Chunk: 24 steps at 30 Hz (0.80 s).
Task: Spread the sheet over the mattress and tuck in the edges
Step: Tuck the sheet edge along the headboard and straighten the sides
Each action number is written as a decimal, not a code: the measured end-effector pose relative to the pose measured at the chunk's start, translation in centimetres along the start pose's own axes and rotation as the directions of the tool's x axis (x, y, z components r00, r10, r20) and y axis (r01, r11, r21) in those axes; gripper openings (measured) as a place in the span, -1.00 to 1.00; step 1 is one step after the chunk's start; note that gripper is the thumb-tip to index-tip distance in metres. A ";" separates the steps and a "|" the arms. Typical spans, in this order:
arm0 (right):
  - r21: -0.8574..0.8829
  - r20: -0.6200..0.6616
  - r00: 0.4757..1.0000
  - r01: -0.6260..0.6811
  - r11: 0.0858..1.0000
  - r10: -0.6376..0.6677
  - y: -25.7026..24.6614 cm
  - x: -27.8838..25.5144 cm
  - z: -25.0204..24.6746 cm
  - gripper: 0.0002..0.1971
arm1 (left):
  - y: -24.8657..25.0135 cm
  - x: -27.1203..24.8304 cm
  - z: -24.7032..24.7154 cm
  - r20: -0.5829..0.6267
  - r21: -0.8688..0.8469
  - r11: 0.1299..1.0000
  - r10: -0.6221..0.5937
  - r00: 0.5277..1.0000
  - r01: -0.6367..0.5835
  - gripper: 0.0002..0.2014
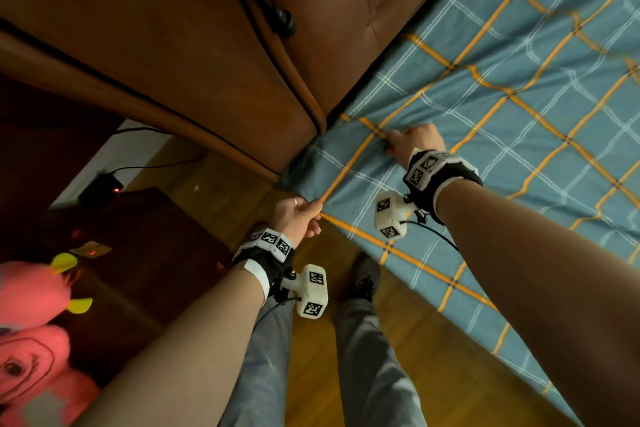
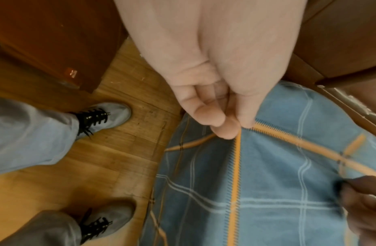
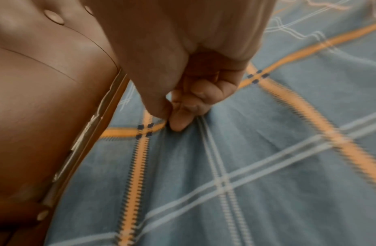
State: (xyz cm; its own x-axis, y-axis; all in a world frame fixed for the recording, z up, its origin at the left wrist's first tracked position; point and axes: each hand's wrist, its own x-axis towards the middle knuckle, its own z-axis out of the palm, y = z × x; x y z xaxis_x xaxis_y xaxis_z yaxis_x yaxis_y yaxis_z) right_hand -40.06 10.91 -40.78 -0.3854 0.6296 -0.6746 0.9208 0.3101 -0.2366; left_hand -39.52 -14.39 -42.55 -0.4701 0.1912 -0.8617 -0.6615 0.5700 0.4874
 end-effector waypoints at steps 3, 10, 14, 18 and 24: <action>0.053 -0.005 1.000 -0.015 0.998 0.015 1.2 -1.5 0.4 -0.48 | -0.7 0.1 -0.7 -0.053 0.049 0.998 -0.026 0.998 0.029 -0.73; 0.103 0.010 1.000 -0.003 0.995 0.002 -1.1 -1.6 -0.1 -0.52 | -0.5 1.0 -1.1 -0.201 0.066 0.997 -0.032 0.979 0.046 -0.74; 0.116 -0.001 0.990 0.137 0.984 -0.138 -1.5 -1.9 0.2 -0.54 | 0.2 2.1 -2.1 -0.240 0.034 0.992 -0.112 0.964 0.124 -0.72; 0.012 0.030 1.000 -0.007 1.000 0.007 0.0 -2.8 0.7 -0.53 | 0.4 1.5 -2.0 -0.102 0.032 0.972 -0.229 0.968 0.234 -0.65; 0.063 -0.160 0.986 0.056 0.996 -0.045 -3.2 -1.8 0.0 -0.48 | 1.0 1.5 -1.9 -0.112 -0.087 0.996 -0.017 0.994 0.007 -0.84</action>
State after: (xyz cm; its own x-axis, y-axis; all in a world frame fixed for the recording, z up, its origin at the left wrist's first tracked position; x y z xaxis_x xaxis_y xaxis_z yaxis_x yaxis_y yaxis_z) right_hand -42.32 8.75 -38.84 -0.4314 0.7209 -0.5425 0.8997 0.2997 -0.3172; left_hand -42.08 -15.05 -43.09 -0.5213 0.0908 -0.8485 -0.7130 0.5000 0.4916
